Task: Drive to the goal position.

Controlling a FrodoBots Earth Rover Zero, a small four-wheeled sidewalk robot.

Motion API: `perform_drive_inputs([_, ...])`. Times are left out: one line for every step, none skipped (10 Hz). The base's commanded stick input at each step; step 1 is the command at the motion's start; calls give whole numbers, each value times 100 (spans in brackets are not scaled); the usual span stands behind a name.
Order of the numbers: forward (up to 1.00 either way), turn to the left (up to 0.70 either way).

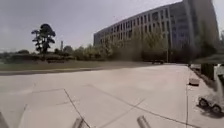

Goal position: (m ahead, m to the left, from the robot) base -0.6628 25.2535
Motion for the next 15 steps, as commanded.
perform_drive_inputs([70, 27])
perform_drive_inputs([70, 27])
perform_drive_inputs([70, 27])
perform_drive_inputs([70, 27])
perform_drive_inputs([70, 27])
perform_drive_inputs([70, 27])
perform_drive_inputs([70, 27])
perform_drive_inputs([70, 27])
perform_drive_inputs([70, 27])
perform_drive_inputs([70, 27])
perform_drive_inputs([70, 27])
perform_drive_inputs([70, 27])
perform_drive_inputs([70, 27])
perform_drive_inputs([70, 27])
perform_drive_inputs([70, 27])
